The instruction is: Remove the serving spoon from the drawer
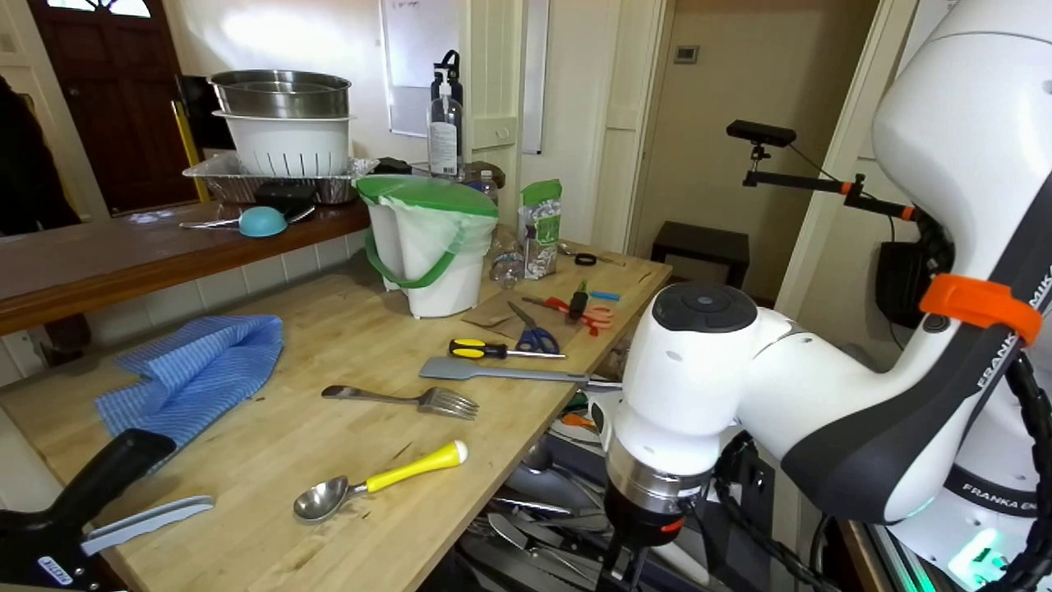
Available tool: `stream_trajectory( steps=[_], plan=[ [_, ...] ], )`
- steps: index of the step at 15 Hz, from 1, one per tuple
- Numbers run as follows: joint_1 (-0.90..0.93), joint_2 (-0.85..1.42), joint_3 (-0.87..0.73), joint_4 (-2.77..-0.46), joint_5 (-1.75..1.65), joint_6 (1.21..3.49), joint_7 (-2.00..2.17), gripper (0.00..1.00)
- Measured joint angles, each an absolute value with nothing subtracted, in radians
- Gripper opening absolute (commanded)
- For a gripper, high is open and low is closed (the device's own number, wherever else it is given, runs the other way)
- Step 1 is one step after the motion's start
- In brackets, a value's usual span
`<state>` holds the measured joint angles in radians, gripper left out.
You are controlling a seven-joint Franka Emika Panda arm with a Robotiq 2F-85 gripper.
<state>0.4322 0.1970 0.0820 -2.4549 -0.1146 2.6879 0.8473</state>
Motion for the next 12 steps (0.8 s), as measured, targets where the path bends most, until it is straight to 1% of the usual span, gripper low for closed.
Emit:
stream_trajectory(
  steps=[5, 9, 12],
  plan=[
    [0.388, 0.212, 0.102, -2.459, -0.112, 2.71, 0.796, 1.0],
    [0.348, 0.311, 0.101, -2.389, -0.11, 2.728, 0.716, 1.0],
    [0.361, 0.381, 0.079, -2.321, -0.119, 2.726, 0.712, 1.0]
  ],
)
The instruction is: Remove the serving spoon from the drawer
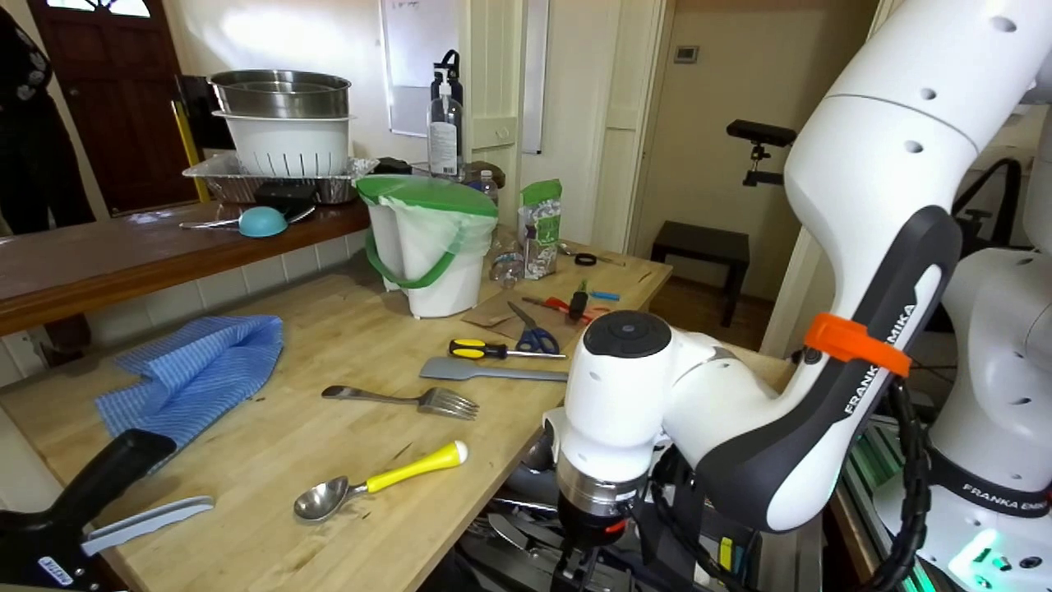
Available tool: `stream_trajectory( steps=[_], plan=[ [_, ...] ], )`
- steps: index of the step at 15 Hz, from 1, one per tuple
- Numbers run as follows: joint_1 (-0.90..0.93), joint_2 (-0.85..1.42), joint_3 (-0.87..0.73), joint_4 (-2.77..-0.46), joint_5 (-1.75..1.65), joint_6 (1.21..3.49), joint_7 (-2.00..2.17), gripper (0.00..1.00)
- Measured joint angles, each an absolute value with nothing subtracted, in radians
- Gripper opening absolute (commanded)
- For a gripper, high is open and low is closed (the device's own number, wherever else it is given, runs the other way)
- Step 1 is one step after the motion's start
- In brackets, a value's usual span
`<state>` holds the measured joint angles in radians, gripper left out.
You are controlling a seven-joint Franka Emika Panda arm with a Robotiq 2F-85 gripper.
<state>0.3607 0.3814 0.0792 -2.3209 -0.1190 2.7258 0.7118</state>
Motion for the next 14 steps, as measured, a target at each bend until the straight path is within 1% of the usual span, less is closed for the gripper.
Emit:
stream_trajectory(
  steps=[4, 7, 12, 13, 14],
  plan=[
    [0.441, 0.439, 0.03, -2.219, -0.163, 2.698, 0.743, 1.0],
    [0.481, 0.472, 0.027, -2.16, -0.167, 2.662, 0.75, 1.0],
    [0.503, 0.501, 0.025, -2.151, -0.166, 2.655, 0.813, 1.0],
    [0.503, 0.503, 0.024, -2.154, -0.166, 2.655, 0.828, 0.94],
    [0.503, 0.505, 0.022, -2.157, -0.165, 2.655, 0.841, 0.87]
  ],
)
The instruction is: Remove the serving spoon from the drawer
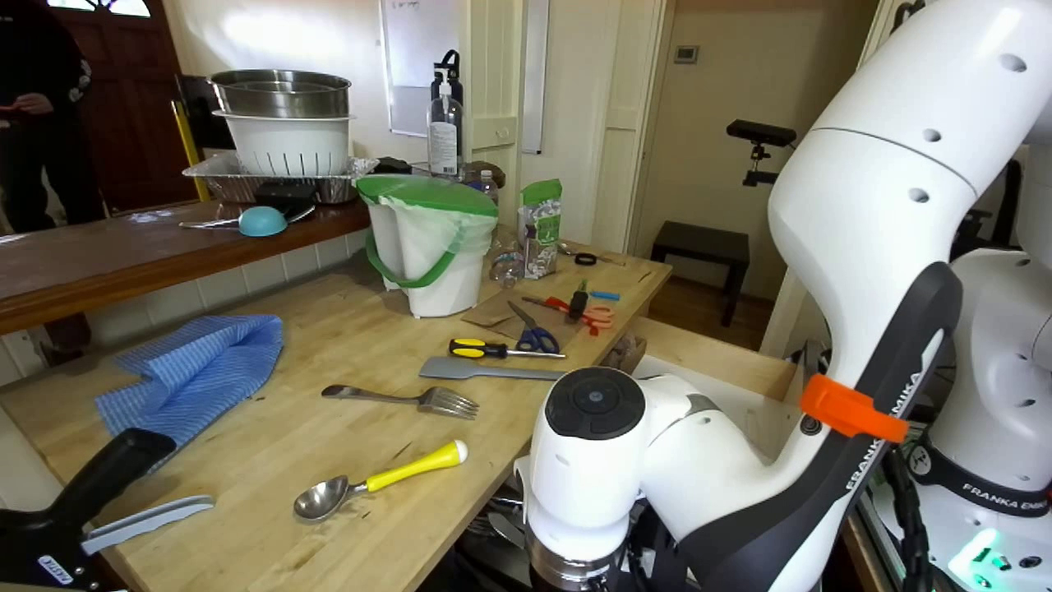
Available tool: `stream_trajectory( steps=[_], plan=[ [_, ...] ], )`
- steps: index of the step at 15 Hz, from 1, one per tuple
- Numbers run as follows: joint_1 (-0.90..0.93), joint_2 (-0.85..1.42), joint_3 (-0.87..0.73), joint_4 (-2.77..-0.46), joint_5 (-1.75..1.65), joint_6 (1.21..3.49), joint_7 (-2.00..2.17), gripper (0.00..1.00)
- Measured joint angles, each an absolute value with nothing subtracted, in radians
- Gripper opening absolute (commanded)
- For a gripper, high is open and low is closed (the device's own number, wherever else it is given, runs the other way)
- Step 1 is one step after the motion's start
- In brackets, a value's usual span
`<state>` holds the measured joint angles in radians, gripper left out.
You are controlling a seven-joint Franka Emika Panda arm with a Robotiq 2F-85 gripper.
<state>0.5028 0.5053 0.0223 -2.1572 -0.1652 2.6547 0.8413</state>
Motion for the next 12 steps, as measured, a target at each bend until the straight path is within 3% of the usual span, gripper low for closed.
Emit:
stream_trajectory(
  steps=[1, 3, 11, 12],
  plan=[
    [0.502, 0.508, 0.022, -2.159, -0.163, 2.655, 0.848, 0.74],
    [0.494, 0.523, 0.026, -2.159, -0.146, 2.655, 0.849, 0.65],
    [0.449, 0.568, 0.056, -2.145, -0.048, 2.665, 0.83, 0.01],
    [0.451, 0.561, 0.052, -2.148, -0.048, 2.663, 0.834, 0.05]
  ],
)
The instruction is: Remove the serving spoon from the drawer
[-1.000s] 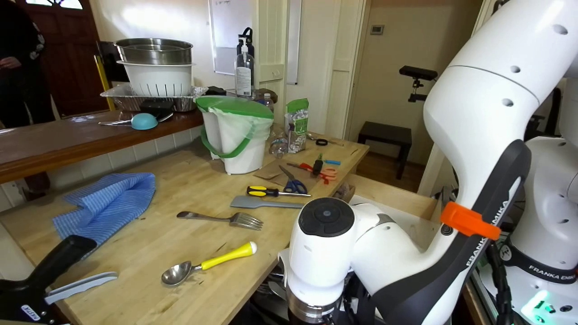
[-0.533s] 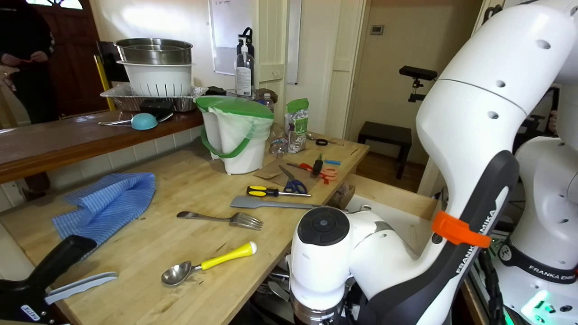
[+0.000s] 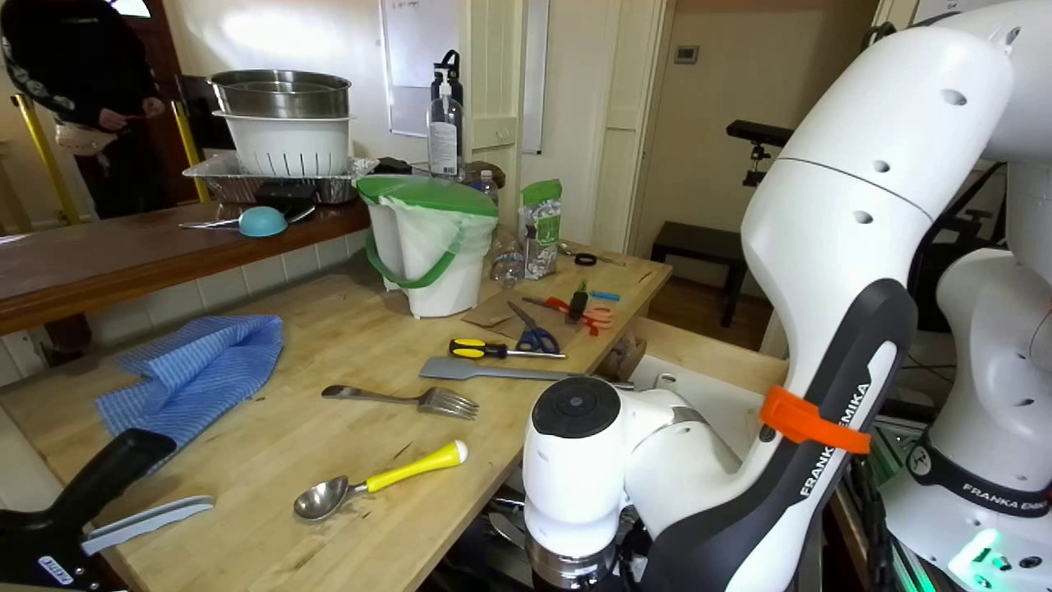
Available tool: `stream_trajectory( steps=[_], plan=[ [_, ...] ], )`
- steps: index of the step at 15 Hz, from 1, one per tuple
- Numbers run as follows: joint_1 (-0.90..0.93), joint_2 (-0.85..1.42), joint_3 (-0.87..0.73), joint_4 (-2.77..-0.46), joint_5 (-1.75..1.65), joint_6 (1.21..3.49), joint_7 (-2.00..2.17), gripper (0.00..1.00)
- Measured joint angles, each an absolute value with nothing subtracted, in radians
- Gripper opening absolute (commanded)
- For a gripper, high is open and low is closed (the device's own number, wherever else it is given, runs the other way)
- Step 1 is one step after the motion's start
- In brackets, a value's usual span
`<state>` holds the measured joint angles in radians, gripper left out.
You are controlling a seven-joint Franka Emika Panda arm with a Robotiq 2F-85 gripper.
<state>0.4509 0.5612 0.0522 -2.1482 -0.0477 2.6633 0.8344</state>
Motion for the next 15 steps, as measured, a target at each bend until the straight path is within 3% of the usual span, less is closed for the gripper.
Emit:
stream_trajectory(
  steps=[3, 8, 15],
  plan=[
    [0.463, 0.524, 0.034, -2.174, -0.049, 2.663, 0.861, 0.0],
    [0.452, 0.41, 0.052, -2.262, -0.029, 2.673, 0.881, 0.01],
    [0.202, 0.33, 0.371, -2.351, 0.238, 2.775, 0.429, 0.01]
  ],
)
